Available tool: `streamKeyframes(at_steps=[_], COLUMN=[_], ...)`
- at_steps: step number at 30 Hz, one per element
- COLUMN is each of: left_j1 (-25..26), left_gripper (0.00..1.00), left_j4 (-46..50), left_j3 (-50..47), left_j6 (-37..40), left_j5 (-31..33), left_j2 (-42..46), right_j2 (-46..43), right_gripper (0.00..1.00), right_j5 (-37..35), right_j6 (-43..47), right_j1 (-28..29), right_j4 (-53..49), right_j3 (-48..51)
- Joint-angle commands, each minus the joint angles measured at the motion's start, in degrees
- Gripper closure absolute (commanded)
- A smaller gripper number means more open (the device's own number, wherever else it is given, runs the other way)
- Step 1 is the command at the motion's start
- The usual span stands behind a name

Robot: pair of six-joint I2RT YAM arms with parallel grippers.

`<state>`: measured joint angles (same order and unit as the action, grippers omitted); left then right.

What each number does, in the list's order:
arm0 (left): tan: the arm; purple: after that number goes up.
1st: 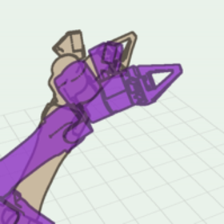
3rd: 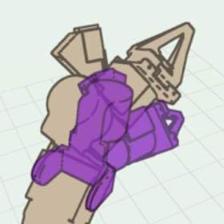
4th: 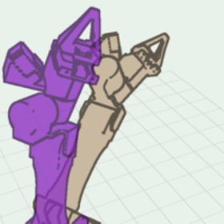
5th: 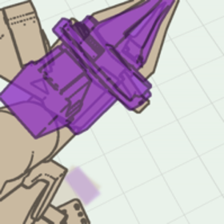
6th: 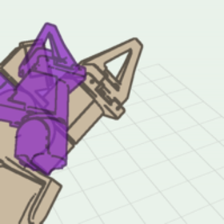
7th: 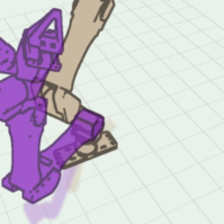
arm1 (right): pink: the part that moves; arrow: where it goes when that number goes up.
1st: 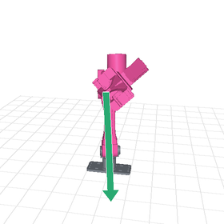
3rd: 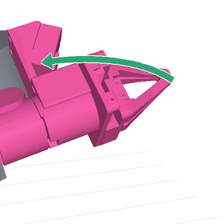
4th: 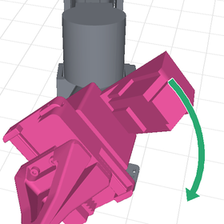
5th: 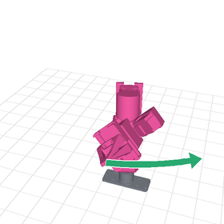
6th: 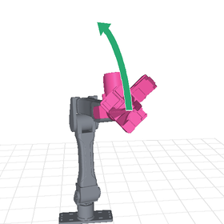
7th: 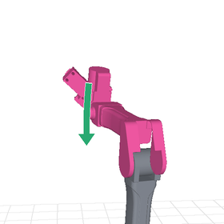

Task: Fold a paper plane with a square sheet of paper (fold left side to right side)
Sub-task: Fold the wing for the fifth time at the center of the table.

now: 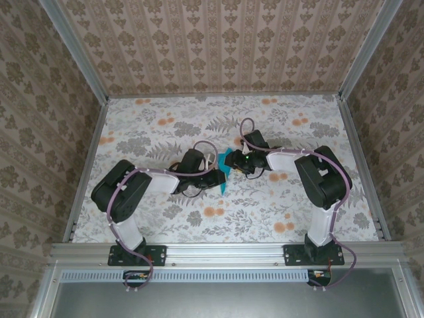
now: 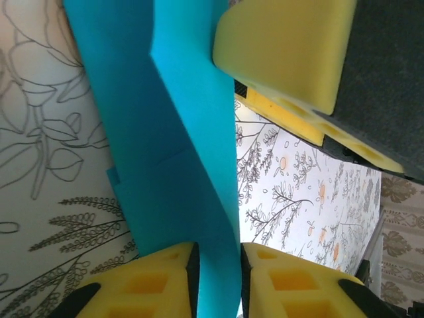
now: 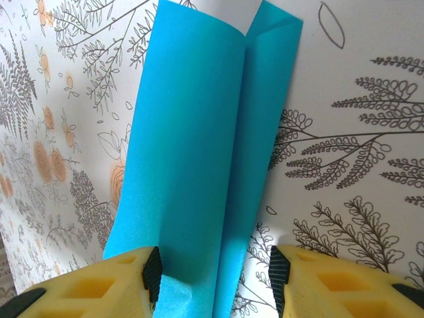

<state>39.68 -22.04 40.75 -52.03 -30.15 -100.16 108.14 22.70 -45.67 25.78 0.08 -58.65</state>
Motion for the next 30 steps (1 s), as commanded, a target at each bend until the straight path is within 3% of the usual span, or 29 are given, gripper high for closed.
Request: streamKeyframes(at_steps=[1, 9, 12, 25, 30], left_j1=[-1.0, -4.99, -5.58, -5.67, -5.84], left_gripper=[0.72, 0.56, 0.55, 0.58, 0.7], left_j4=[2.37, 4.15, 4.82, -0.13, -1.47], left_j3=[0.89, 1.56, 2.82, 6.35, 7.44], left_j6=[1.65, 2.25, 2.74, 1.14, 1.57], left_j5=[-0.72, -1.23, -1.91, -4.1, -3.95], left_j2=[3.48, 5.44, 3.93, -3.56, -6.1], right_j2=[2.91, 2.87, 2.87, 2.87, 3.07], right_gripper=[0.5, 0.5, 0.5, 0.5, 0.49], right_j5=[-2.22, -2.04, -2.12, -1.65, -1.43], right_j6=[-0.22, -0.3, -0.25, 0.07, 0.23], right_j1=[0.5, 0.54, 0.5, 0.54, 0.5], right_j4=[-4.36, -3.96, -4.38, -4.78, -4.84], right_j3=[-0.32, -0.06, -0.08, -0.27, -0.28])
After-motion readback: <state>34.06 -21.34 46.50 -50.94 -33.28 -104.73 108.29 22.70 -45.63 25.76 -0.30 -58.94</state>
